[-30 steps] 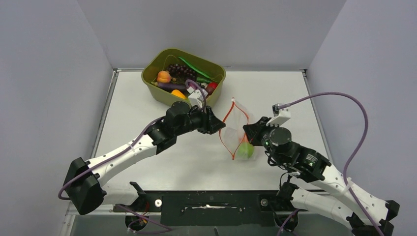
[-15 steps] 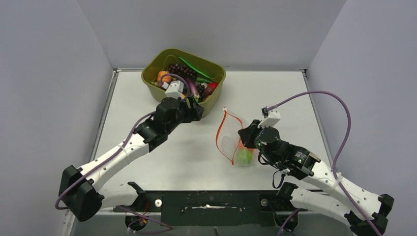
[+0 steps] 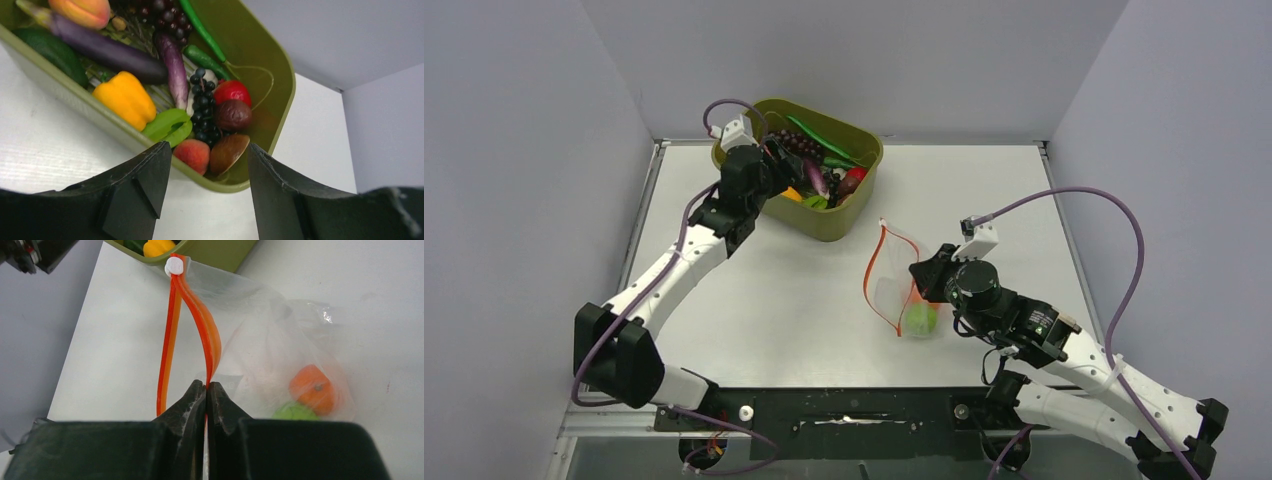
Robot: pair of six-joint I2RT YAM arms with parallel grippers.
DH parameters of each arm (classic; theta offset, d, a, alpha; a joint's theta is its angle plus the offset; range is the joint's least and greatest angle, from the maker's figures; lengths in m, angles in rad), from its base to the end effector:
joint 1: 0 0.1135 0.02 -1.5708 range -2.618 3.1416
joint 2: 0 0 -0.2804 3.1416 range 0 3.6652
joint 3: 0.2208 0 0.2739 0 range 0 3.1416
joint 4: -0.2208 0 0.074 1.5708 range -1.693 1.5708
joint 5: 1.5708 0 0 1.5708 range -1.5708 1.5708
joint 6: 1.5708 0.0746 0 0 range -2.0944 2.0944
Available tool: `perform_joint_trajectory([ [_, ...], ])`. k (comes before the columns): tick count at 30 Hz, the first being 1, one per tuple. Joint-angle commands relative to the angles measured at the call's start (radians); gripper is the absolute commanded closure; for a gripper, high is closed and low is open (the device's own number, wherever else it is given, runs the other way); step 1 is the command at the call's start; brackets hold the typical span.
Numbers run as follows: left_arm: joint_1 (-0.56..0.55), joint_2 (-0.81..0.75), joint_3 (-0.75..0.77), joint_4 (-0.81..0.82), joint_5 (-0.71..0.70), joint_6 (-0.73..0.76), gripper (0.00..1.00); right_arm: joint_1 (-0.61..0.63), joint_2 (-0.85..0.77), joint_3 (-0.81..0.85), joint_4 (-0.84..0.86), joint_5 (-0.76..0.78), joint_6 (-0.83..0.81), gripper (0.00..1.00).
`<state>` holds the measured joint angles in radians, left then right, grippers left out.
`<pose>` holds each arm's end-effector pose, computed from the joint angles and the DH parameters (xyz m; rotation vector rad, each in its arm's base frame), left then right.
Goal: Place the food in the zip-top bag and seal the zipper
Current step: Move the bin to the center of the board.
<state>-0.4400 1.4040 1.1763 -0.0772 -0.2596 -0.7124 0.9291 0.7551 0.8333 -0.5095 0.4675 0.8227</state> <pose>0.3580 -0.1474 0.3443 -0.4367 1.8513 -0.5496 0.1498 0.1443 0.3276 0.1976 2.0067 0.6770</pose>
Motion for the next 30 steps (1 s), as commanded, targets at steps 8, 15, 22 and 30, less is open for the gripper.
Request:
perform_joint_trajectory([
  [8, 0.001, 0.212, 0.185, 0.12, 0.153, -0.071, 0.45, -0.003, -0.039, 0.023, 0.013, 0.026, -0.006, 1.0],
  [15, -0.023, 0.273, 0.18, 0.106, 0.203, -0.055, 0.43, -0.005, -0.073, 0.036, -0.026, 0.065, -0.018, 1.0],
  [22, -0.033, 0.287, 0.152, 0.079, 0.204, -0.05, 0.43, -0.005, -0.092, 0.04, -0.058, 0.081, -0.015, 1.0],
  [30, -0.055, 0.288, 0.134, 0.001, 0.191, 0.009, 0.42, -0.004, -0.14, 0.038, -0.097, 0.105, -0.015, 1.0],
])
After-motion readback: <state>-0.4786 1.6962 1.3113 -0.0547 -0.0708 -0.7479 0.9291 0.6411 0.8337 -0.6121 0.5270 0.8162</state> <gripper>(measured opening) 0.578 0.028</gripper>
